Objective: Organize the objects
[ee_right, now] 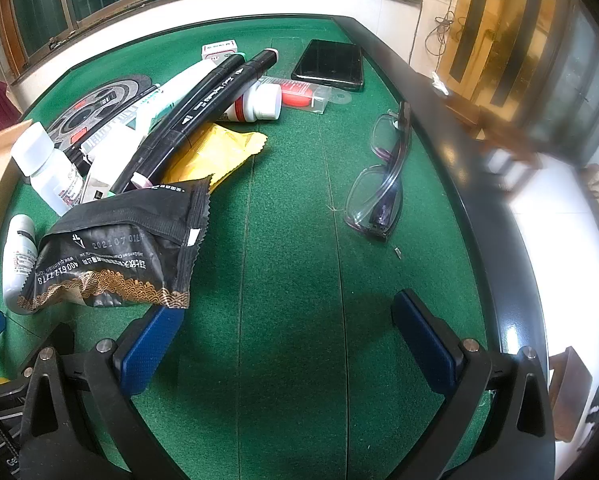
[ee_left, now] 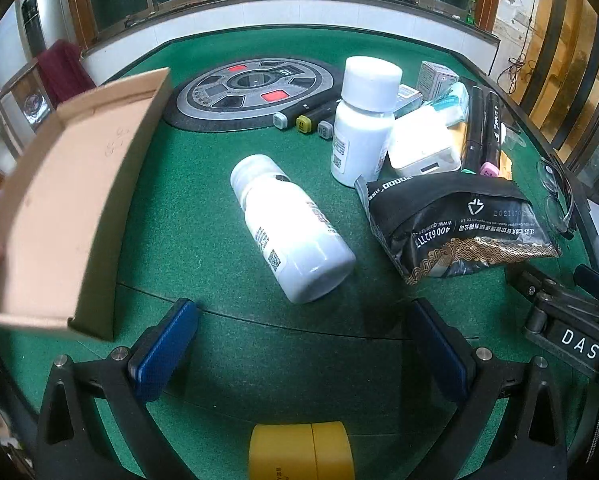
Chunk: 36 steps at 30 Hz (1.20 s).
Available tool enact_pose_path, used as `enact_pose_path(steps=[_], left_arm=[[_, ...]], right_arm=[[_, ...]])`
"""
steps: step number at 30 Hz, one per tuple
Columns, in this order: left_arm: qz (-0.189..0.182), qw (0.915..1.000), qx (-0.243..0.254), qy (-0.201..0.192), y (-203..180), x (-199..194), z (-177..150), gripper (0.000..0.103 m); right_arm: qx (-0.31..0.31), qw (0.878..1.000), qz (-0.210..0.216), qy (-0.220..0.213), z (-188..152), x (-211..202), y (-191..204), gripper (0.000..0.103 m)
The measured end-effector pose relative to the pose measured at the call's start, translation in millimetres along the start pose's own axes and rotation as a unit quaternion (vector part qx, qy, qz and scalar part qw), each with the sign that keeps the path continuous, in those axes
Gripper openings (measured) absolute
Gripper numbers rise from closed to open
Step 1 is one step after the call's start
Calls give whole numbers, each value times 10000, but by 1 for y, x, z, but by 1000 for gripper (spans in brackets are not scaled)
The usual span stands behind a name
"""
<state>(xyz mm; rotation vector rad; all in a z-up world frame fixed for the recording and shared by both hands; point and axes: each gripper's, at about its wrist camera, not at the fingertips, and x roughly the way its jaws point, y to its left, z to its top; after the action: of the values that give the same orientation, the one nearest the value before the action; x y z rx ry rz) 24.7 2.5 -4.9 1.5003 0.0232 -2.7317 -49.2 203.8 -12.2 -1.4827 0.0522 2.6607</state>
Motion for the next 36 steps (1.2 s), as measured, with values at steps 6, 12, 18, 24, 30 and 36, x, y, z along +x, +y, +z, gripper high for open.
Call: enact_pose_path(steps=[6, 12, 18, 24, 30, 36], left_arm=[[-1, 10000, 1, 1, 0, 0, 0, 102], [-1, 10000, 1, 1, 0, 0, 1, 102], [-3, 10000, 2, 1, 0, 0, 0, 102], [-3, 10000, 2, 2, 0, 0, 1, 102], [-7, 10000, 1, 5, -5, 3, 3, 102], [-234, 9995, 217, 19, 22, -18, -21, 101]], right_arm=[[-1, 10000, 0, 0, 0, -1, 0, 103], [4, 10000, -7, -1, -2, -3, 1, 103], [5, 10000, -5, 0, -3, -4, 1, 103], [-19, 10000, 10, 0, -2, -4, 1, 103], [-567, 9970, 521, 76, -8, -8, -6, 103], [-915, 9876, 981, -819, -9, -48, -28, 103]])
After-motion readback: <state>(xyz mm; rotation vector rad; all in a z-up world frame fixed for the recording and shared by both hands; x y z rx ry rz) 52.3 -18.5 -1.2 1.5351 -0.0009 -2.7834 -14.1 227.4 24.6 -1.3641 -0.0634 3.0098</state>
